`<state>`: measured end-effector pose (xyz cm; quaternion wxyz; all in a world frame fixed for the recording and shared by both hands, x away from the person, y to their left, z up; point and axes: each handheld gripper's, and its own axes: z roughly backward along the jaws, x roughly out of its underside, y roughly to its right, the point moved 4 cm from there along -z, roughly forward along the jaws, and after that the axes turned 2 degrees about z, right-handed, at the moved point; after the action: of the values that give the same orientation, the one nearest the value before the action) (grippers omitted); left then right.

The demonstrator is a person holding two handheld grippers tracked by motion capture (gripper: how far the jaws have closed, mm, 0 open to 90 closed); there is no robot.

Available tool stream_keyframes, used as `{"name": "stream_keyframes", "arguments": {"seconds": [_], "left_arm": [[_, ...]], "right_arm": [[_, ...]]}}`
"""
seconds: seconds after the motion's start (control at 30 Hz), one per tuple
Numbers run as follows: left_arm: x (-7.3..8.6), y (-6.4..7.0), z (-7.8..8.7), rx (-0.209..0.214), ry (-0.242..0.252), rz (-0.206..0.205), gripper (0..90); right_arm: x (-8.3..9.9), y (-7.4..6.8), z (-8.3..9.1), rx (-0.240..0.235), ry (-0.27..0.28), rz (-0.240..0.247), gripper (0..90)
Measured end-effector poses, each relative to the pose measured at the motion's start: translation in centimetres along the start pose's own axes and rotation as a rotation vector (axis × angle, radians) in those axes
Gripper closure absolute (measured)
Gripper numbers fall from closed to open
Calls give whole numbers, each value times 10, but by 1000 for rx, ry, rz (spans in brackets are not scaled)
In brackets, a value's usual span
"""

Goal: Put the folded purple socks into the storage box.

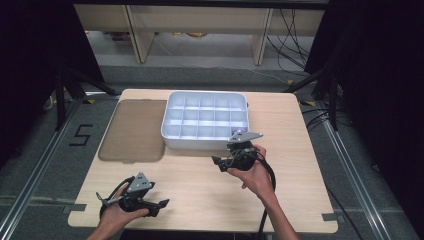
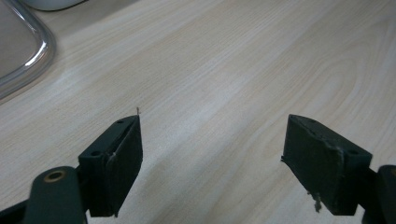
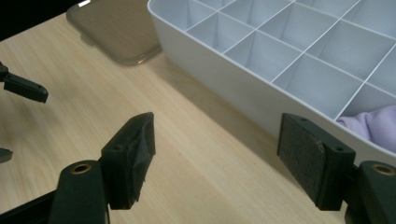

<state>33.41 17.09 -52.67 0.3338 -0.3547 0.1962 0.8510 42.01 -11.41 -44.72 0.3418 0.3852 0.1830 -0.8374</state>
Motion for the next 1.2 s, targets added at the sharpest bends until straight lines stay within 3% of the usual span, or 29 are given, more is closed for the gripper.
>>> {"name": "stream_keyframes", "arguments": {"seconds": [0.2, 0.23, 0.4, 0.5, 0.53, 0.7, 0.8, 0.83, 0.97, 1.03, 1.07, 1.2], "left_arm": [[0, -1, 2, -9, 0, -6, 192], [0, 0, 1, 1, 11, 7, 192], [0, 0, 3, 0, 5, -5, 192], [0, 0, 2, 1, 9, 10, 192], [1, -1, 2, -5, -4, -7, 192], [0, 3, 2, 6, 14, 19, 192], [1, 2, 1, 5, 4, 11, 191], [1, 2, 1, 1, 2, 10, 191], [1, 4, 1, 10, 1, 8, 191], [1, 3, 2, 7, 1, -10, 190], [0, 5, 1, 18, 11, 0, 190], [1, 6, 1, 20, -3, -10, 190]], "right_arm": [[7, -6, -4, -2, -16, 12, 277], [9, -7, -5, -5, -18, 6, 277], [17, -13, -10, -16, -38, -9, 270], [19, -17, -8, -22, -27, -10, 269], [21, -17, -8, -16, -19, 1, 266], [28, -20, -8, -19, -28, -19, 245], [32, -22, -10, -22, -24, -5, 238], [34, -24, -10, -27, -28, -23, 233], [40, -25, -12, -33, -25, -10, 223], [42, -27, -12, -44, -31, -27, 215], [44, -29, -13, -44, -31, -38, 209], [48, -32, -13, -48, -23, -26, 205]]}}
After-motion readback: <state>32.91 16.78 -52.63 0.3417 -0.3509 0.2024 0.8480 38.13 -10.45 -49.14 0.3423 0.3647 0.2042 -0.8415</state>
